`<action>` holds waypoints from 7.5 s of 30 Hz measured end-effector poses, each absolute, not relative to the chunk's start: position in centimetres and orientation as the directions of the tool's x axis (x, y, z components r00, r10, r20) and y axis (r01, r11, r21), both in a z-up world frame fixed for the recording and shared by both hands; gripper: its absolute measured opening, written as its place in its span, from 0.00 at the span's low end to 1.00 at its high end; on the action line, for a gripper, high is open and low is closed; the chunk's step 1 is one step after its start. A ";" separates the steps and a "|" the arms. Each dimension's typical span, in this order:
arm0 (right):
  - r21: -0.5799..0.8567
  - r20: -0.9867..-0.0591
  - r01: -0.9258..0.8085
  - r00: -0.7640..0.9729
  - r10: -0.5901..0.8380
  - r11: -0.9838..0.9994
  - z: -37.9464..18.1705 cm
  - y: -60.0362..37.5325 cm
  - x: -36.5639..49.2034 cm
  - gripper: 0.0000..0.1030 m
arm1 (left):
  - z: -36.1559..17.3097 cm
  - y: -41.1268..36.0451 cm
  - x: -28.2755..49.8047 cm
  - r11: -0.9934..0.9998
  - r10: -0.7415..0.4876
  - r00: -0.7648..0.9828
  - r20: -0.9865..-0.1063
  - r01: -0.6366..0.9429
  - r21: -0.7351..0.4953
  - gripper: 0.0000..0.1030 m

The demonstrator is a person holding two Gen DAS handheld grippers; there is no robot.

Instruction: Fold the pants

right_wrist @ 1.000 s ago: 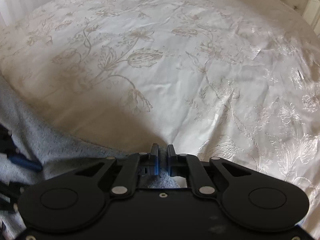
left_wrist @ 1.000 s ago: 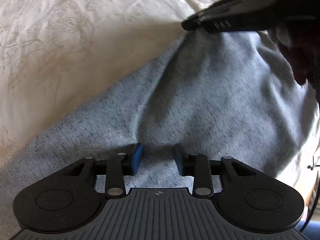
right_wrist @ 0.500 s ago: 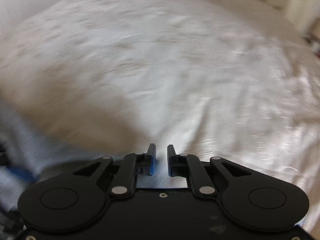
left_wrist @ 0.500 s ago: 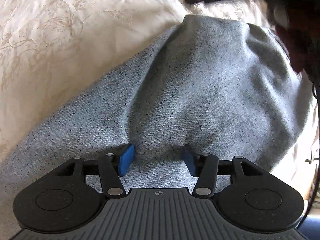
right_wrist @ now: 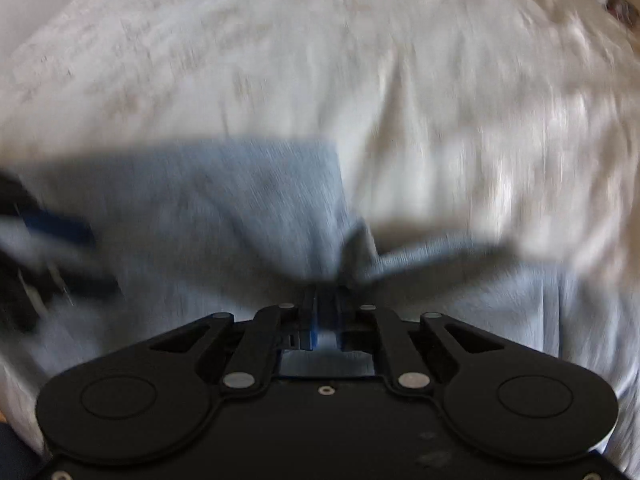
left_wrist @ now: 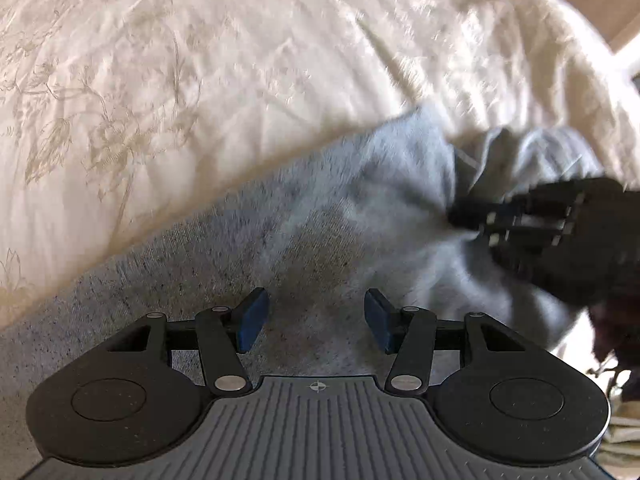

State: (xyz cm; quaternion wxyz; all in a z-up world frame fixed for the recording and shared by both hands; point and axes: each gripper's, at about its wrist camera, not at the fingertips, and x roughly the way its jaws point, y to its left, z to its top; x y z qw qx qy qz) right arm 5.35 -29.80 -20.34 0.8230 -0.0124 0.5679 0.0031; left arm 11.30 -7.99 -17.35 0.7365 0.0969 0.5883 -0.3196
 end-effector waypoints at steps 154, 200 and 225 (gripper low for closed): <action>-0.172 -0.858 0.310 0.419 -0.297 0.935 -13.4 -35.7 -7.7 0.31 | -19.3 -8.4 7.7 0.735 -0.300 0.167 -0.939 0.669 -0.116 0.53; -0.046 -0.876 -0.011 0.482 -0.035 0.999 -15.2 -30.1 -0.3 0.22 | -17.8 1.4 7.8 0.967 -0.144 0.223 -0.964 0.237 -0.089 0.53; -0.046 -0.845 0.071 0.530 -0.076 0.996 -14.6 -34.6 -0.6 0.27 | -17.9 0.7 7.7 0.961 -0.127 0.195 -0.973 0.266 -0.072 0.53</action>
